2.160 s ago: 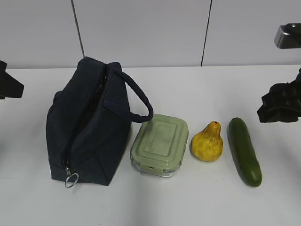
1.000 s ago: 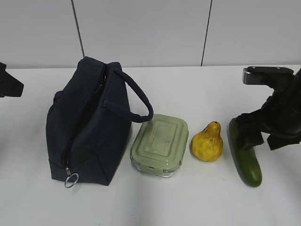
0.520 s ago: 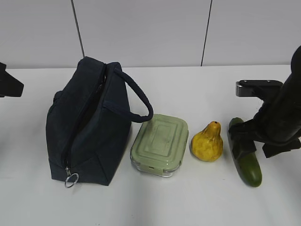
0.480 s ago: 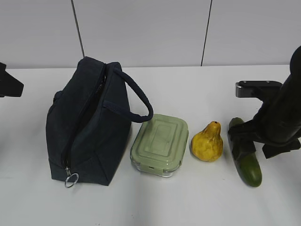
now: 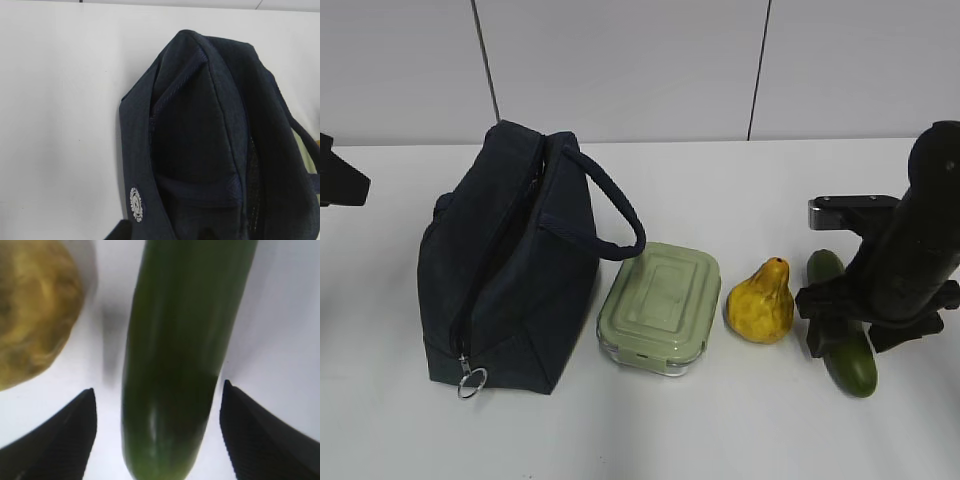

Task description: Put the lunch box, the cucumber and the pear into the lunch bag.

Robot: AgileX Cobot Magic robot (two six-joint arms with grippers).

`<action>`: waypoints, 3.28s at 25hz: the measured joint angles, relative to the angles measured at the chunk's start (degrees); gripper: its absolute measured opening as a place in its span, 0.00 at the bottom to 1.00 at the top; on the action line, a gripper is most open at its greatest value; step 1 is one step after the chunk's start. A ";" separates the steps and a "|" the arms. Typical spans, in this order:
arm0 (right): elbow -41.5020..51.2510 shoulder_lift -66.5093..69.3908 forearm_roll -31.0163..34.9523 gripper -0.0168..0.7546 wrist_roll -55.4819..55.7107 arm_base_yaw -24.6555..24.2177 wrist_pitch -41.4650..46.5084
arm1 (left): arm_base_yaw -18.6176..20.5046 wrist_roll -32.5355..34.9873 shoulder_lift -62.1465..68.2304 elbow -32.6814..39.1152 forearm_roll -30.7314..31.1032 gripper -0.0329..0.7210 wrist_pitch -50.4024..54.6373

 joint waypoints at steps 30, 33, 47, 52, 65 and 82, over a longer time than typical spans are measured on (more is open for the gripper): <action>-0.23 -6.55 -8.73 0.46 2.10 0.00 -2.57 | 0.00 4.98 0.00 0.00 -3.26 0.37 4.55; -0.23 -9.00 -8.79 0.46 2.10 0.00 -3.42 | 0.00 12.06 0.00 0.00 -10.03 0.37 6.50; -0.12 -16.58 -0.15 0.46 -2.42 0.00 -4.15 | -5.18 17.85 6.73 -0.02 -13.45 0.37 6.65; -0.05 -16.63 2.41 0.46 -4.65 0.00 -3.71 | -7.00 16.59 10.50 -0.06 -13.03 0.37 4.74; -0.05 -16.63 5.59 0.46 -8.52 0.00 -3.37 | -7.13 15.34 4.85 -0.08 -10.44 0.37 3.37; -0.05 -16.63 6.94 0.46 -9.05 0.00 -3.16 | -7.18 10.50 9.84 -0.08 -4.55 0.47 2.49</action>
